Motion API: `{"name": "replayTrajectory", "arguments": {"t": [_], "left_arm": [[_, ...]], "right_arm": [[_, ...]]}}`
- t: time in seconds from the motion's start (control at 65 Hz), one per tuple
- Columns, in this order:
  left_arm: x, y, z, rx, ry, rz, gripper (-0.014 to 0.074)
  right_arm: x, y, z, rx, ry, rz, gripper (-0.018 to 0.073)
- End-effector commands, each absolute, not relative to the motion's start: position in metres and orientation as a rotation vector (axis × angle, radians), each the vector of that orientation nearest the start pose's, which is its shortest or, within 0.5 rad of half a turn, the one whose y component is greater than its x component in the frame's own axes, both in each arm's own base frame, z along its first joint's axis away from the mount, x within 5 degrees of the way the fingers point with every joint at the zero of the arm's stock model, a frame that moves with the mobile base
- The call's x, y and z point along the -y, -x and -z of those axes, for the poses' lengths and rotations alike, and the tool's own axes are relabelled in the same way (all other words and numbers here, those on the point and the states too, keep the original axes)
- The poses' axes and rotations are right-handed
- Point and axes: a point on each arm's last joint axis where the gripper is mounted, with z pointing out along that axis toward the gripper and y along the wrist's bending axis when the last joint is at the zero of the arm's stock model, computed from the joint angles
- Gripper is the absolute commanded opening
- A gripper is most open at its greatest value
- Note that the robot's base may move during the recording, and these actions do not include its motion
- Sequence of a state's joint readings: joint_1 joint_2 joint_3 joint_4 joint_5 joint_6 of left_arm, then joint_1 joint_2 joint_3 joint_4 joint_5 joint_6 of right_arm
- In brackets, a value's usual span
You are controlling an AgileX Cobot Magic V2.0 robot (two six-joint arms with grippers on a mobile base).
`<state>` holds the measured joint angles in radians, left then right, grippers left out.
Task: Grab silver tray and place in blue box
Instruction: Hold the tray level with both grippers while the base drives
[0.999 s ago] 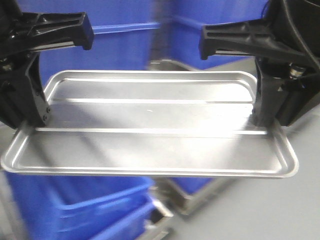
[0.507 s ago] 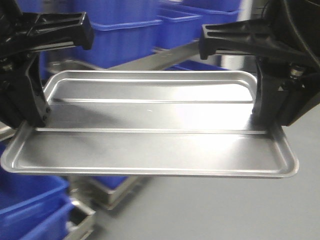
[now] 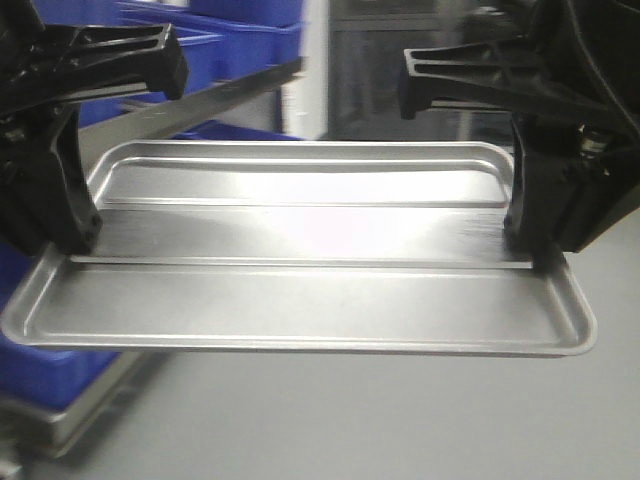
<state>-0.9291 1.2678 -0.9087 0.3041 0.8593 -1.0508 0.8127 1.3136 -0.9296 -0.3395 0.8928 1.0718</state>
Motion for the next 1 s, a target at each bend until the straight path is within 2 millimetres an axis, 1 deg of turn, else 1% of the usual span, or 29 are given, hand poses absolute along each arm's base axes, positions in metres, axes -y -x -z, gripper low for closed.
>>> {"name": "replayTrajectory", "arguments": {"t": [0.0,0.984], "left_arm": [[0.1787,-0.1600,-0.2925,-2.604,-0.038,0.335,-0.0104],[0.1787,-0.1600,-0.2925,-2.604,-0.038,0.335,-0.0104]], "right_arm": [[-0.1583,-0.1882,-0.2887,-2.601,-0.106,-0.182,0.0070],[-0.1583,-0.1882,-0.2887,-2.601,-0.106,-0.182,0.0070]]}}
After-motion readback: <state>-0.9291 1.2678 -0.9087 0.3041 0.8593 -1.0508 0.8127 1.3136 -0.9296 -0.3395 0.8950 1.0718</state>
